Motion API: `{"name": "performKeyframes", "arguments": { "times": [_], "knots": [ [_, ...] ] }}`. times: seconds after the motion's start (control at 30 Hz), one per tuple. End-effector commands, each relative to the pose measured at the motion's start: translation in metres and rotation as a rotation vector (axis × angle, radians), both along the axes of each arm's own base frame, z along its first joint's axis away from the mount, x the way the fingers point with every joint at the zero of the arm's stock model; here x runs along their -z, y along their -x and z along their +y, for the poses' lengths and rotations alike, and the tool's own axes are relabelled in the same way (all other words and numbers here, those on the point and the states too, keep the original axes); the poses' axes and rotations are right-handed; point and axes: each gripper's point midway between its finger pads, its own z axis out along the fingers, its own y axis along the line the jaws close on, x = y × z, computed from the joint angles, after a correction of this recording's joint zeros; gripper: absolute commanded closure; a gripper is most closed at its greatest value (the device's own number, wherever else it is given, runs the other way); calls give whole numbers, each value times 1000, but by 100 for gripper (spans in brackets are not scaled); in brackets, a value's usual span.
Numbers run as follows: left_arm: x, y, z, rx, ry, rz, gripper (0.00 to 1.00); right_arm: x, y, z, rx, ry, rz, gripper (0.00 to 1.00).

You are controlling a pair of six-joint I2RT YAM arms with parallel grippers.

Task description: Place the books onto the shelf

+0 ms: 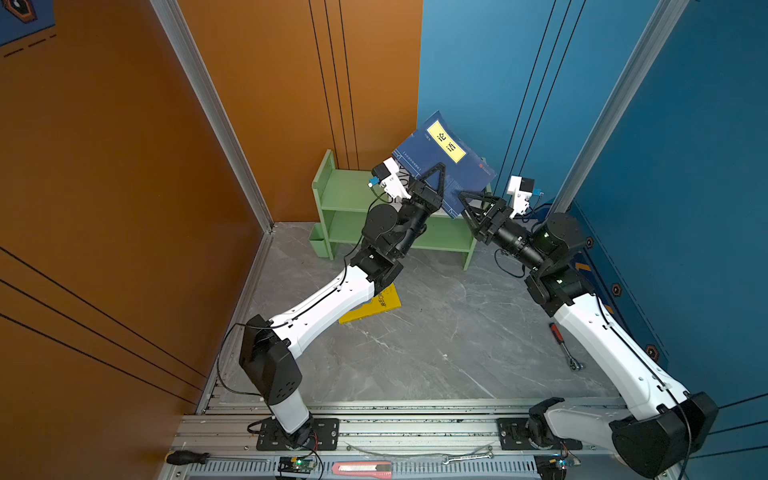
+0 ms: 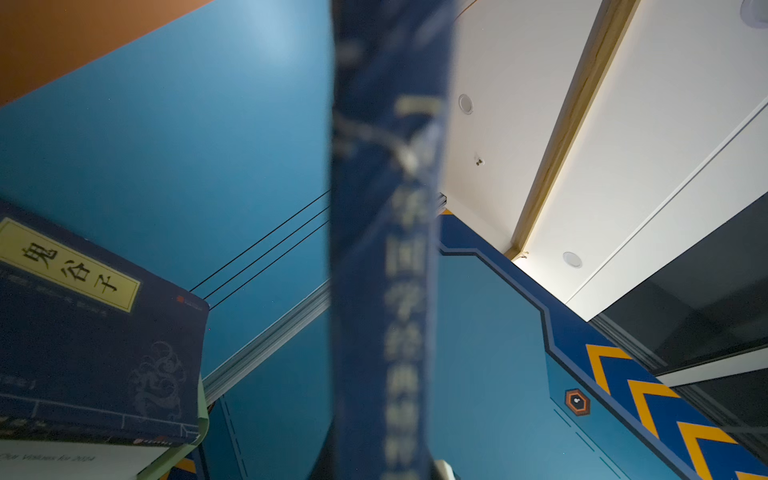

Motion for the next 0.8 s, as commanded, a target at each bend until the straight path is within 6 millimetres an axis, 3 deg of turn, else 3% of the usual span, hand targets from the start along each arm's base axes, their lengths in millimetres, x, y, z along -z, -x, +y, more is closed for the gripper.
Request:
{"name": "performKeyframes", "arguments": {
  "times": [0.0, 0.3, 0.37, 0.47, 0.57, 0.67, 0.77],
  "knots": [
    [-39, 17, 13, 28, 163, -82, 100, -26, 13, 2, -19, -39, -78, 31],
    [-26, 19, 3, 50, 195, -53, 100, -27, 7, 11, -36, -98, -77, 52],
    [-26, 20, 4, 47, 201, -51, 100, -27, 6, 13, -43, -101, -76, 59],
    [-22, 19, 4, 40, 209, -44, 99, -27, 7, 17, -52, -100, -77, 78],
    [-24, 19, 2, 53, 204, -53, 96, -26, 6, 18, -49, -89, -72, 84],
    [-27, 22, 4, 66, 186, -69, 81, -24, 3, 14, -31, -60, -64, 88],
    [-21, 20, 10, 68, 116, -37, 51, -25, 1, 6, -29, -33, -71, 88]
  ]
}}
